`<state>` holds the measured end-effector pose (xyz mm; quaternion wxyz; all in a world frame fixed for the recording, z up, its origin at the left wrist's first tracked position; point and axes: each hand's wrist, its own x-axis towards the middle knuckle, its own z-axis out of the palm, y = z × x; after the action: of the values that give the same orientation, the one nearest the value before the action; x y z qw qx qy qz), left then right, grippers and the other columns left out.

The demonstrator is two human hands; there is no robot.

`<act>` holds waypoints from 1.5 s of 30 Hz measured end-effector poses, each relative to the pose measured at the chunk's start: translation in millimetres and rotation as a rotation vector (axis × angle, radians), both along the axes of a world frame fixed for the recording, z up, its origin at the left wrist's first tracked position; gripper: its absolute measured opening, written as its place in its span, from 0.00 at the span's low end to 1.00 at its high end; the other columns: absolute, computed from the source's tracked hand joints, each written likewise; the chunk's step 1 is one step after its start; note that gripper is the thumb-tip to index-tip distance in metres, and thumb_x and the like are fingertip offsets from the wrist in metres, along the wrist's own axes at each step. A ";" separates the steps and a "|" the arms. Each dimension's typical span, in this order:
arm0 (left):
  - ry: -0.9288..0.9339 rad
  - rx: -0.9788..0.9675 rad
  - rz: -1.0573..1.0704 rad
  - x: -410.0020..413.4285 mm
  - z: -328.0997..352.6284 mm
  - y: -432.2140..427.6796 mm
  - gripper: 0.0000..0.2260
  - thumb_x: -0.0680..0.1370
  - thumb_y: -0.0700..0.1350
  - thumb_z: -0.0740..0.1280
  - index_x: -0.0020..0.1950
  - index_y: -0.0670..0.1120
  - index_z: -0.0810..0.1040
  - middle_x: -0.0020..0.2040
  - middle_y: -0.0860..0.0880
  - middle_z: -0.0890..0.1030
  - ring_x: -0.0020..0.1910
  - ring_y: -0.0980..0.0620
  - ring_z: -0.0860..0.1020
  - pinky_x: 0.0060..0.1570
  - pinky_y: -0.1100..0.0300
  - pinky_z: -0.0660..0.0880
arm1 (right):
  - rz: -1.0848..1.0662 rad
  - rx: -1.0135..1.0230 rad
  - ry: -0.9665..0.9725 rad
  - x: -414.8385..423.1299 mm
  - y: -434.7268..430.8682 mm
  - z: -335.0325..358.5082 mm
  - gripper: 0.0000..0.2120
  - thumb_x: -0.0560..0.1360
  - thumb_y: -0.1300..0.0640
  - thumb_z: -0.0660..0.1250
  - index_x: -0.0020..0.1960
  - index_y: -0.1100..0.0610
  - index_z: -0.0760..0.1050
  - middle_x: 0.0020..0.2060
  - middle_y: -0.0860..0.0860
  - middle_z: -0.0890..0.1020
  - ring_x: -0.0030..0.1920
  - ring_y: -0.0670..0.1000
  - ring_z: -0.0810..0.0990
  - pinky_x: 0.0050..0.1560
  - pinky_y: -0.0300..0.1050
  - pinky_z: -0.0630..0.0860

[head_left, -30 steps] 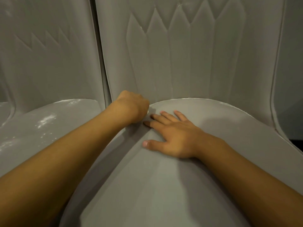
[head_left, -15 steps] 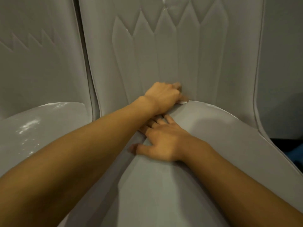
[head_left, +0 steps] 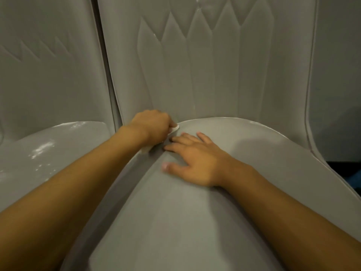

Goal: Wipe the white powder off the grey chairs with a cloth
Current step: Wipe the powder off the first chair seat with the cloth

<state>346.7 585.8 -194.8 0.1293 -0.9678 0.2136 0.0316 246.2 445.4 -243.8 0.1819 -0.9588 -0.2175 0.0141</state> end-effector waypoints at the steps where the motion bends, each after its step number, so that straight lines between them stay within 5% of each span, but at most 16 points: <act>1: -0.033 -0.085 0.013 -5.4 -5.5 3.3 0.16 0.84 0.53 0.60 0.72 0.61 0.74 0.69 0.47 0.78 0.65 0.41 0.77 0.61 0.51 0.73 | -0.042 0.107 -0.031 1.2 -0.9 0.2 0.24 0.82 0.38 0.54 0.75 0.46 0.65 0.74 0.48 0.68 0.76 0.51 0.62 0.77 0.52 0.52; 3: -0.072 -0.294 0.039 -12.3 -12.2 8.1 0.16 0.83 0.52 0.61 0.70 0.57 0.78 0.66 0.46 0.81 0.63 0.42 0.78 0.58 0.52 0.74 | -0.190 0.400 -0.056 4.3 -3.4 1.2 0.20 0.83 0.42 0.55 0.71 0.49 0.69 0.66 0.50 0.76 0.67 0.53 0.73 0.70 0.51 0.66; 6: 0.048 -0.752 0.107 -26.6 -3.7 1.1 0.11 0.83 0.48 0.65 0.62 0.49 0.81 0.53 0.46 0.85 0.54 0.46 0.82 0.48 0.59 0.75 | -0.407 0.715 -0.030 8.0 -6.9 4.5 0.24 0.81 0.38 0.55 0.72 0.48 0.66 0.65 0.51 0.78 0.65 0.53 0.75 0.67 0.52 0.70; 8: 0.314 -1.149 0.149 -48.4 4.5 -17.0 0.09 0.84 0.42 0.62 0.61 0.43 0.79 0.48 0.45 0.83 0.45 0.48 0.82 0.44 0.62 0.77 | -0.488 0.781 -0.036 10.7 -8.1 4.9 0.27 0.80 0.35 0.56 0.74 0.48 0.65 0.67 0.51 0.77 0.66 0.52 0.74 0.69 0.51 0.70; 11: 0.734 -1.576 0.191 -76.5 4.1 -32.2 0.09 0.82 0.33 0.58 0.59 0.41 0.74 0.49 0.41 0.81 0.44 0.48 0.81 0.50 0.58 0.80 | -0.580 0.904 -0.082 13.3 -17.7 7.7 0.26 0.75 0.38 0.69 0.69 0.47 0.69 0.60 0.49 0.80 0.60 0.51 0.79 0.63 0.51 0.76; 13: 0.570 -1.460 0.127 -77.4 -14.6 -21.7 0.08 0.79 0.36 0.62 0.56 0.46 0.74 0.52 0.46 0.81 0.49 0.49 0.82 0.54 0.56 0.80 | -0.588 0.900 -0.066 13.5 -30.8 8.8 0.25 0.72 0.49 0.76 0.66 0.49 0.73 0.56 0.51 0.82 0.54 0.52 0.82 0.59 0.52 0.78; 15: 0.237 -0.925 -0.015 -72.0 -32.0 0.9 0.13 0.78 0.48 0.64 0.62 0.52 0.75 0.61 0.50 0.80 0.61 0.49 0.78 0.65 0.52 0.75 | -0.602 0.732 -0.063 12.0 -44.3 9.8 0.25 0.72 0.52 0.76 0.67 0.52 0.74 0.59 0.52 0.81 0.57 0.54 0.81 0.62 0.51 0.76; 16: 0.137 -0.677 -0.054 -71.6 -38.9 9.9 0.17 0.80 0.53 0.62 0.68 0.53 0.74 0.68 0.51 0.76 0.67 0.49 0.73 0.70 0.51 0.70 | -0.619 0.572 -0.080 10.4 -49.3 11.8 0.26 0.73 0.50 0.74 0.69 0.52 0.73 0.61 0.53 0.78 0.60 0.55 0.78 0.64 0.50 0.73; 18: 0.080 -0.491 -0.089 -74.8 -47.0 21.3 0.23 0.84 0.59 0.57 0.78 0.53 0.66 0.77 0.53 0.67 0.76 0.51 0.64 0.77 0.54 0.59 | -0.633 0.138 -0.180 6.9 -53.7 16.6 0.27 0.76 0.44 0.68 0.72 0.50 0.69 0.64 0.55 0.72 0.63 0.59 0.73 0.64 0.52 0.67; 22: 0.083 -0.492 -0.098 -79.5 -51.3 22.3 0.25 0.85 0.59 0.51 0.81 0.53 0.61 0.81 0.54 0.61 0.79 0.53 0.58 0.77 0.60 0.49 | -0.502 -0.131 -0.155 9.3 -49.9 22.9 0.28 0.76 0.38 0.65 0.73 0.46 0.68 0.63 0.55 0.73 0.63 0.59 0.73 0.64 0.55 0.70; 26: 0.092 -0.471 -0.111 -78.8 -50.0 20.8 0.24 0.86 0.58 0.50 0.81 0.53 0.61 0.81 0.53 0.62 0.79 0.54 0.58 0.77 0.60 0.49 | -0.437 0.039 -0.220 25.6 -44.0 25.3 0.13 0.78 0.49 0.67 0.61 0.52 0.79 0.59 0.55 0.78 0.59 0.58 0.76 0.59 0.50 0.73; 29: 0.074 -0.466 -0.124 -78.4 -52.1 20.4 0.24 0.85 0.58 0.51 0.81 0.52 0.63 0.80 0.52 0.64 0.78 0.52 0.61 0.78 0.57 0.52 | -0.278 0.110 -0.190 45.8 -23.3 28.3 0.17 0.79 0.52 0.65 0.67 0.48 0.75 0.63 0.51 0.79 0.62 0.56 0.77 0.62 0.51 0.72; 32: 0.066 -0.470 -0.146 -78.9 -54.7 20.9 0.24 0.85 0.58 0.50 0.80 0.52 0.63 0.79 0.51 0.66 0.77 0.51 0.63 0.78 0.54 0.54 | -0.197 -0.170 -0.179 70.2 -4.6 22.2 0.16 0.80 0.48 0.59 0.65 0.43 0.76 0.64 0.48 0.79 0.62 0.55 0.77 0.62 0.54 0.67; 35: 0.064 -0.469 -0.139 -78.0 -58.1 21.8 0.25 0.85 0.59 0.49 0.80 0.53 0.62 0.80 0.52 0.65 0.78 0.51 0.62 0.78 0.52 0.54 | -0.271 -0.322 -0.172 81.0 -2.9 20.5 0.19 0.79 0.37 0.58 0.63 0.42 0.78 0.62 0.47 0.80 0.62 0.54 0.77 0.63 0.57 0.63; 41: 0.080 -0.488 -0.098 -80.0 -57.6 24.3 0.24 0.85 0.59 0.49 0.81 0.55 0.61 0.81 0.54 0.61 0.80 0.52 0.58 0.79 0.53 0.51 | -0.501 -0.548 -0.236 68.1 -48.5 27.3 0.09 0.80 0.52 0.58 0.47 0.50 0.76 0.54 0.54 0.83 0.55 0.58 0.81 0.63 0.54 0.64; 45: 0.074 -0.493 -0.102 -80.1 -59.7 23.8 0.25 0.85 0.59 0.49 0.81 0.55 0.60 0.81 0.54 0.61 0.80 0.52 0.57 0.79 0.53 0.51 | -0.598 -0.732 -0.212 36.9 -94.1 35.1 0.13 0.81 0.51 0.57 0.52 0.53 0.79 0.55 0.54 0.83 0.56 0.57 0.82 0.61 0.50 0.67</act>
<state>266.6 609.5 -254.5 -0.1172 -0.9562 0.2680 0.0073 283.2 351.3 -208.7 -0.1943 -0.9766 0.0694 -0.0611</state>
